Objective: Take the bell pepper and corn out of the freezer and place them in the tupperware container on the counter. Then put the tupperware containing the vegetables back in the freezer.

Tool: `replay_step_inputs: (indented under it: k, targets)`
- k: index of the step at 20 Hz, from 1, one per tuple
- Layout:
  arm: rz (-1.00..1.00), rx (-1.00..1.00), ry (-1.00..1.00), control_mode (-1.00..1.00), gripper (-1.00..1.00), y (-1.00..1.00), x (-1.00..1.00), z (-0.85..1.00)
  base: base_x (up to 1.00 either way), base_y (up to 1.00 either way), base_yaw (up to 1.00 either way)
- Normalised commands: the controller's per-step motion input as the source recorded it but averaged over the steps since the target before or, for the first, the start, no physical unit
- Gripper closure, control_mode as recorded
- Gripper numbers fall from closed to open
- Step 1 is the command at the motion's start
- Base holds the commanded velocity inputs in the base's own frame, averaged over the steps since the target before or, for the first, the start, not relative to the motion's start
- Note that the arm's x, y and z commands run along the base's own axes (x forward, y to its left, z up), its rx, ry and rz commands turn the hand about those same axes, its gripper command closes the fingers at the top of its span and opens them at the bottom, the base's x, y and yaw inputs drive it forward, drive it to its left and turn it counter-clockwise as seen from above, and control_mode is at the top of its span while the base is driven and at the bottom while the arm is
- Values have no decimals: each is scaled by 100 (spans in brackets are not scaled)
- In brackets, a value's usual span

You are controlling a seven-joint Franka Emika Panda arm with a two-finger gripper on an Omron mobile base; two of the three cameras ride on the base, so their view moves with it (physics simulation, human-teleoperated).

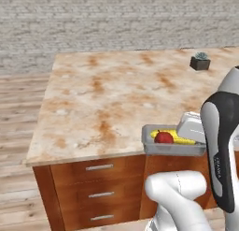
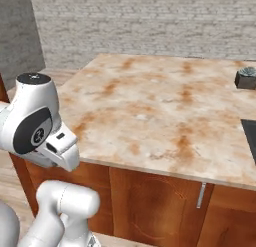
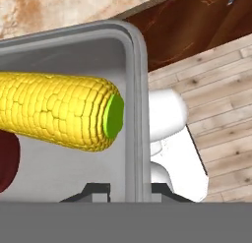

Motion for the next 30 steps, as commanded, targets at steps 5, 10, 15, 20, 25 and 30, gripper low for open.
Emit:
replay_step_inputs:
  k: [5,10,15,20,25,30]
  targets:
    - [0,0,0,100,100,0,0,0,-52,100,3]
    - [0,0,0,100,100,0,0,0,3,100,3]
    - [0,0,0,100,100,0,0,0,5,100,6]
    - [0,0,0,100,100,0,0,0,18,100,11]
    - [0,0,0,100,100,0,0,0,42,100,21]
    - [0,0,0,100,100,0,0,0,90,99,16]
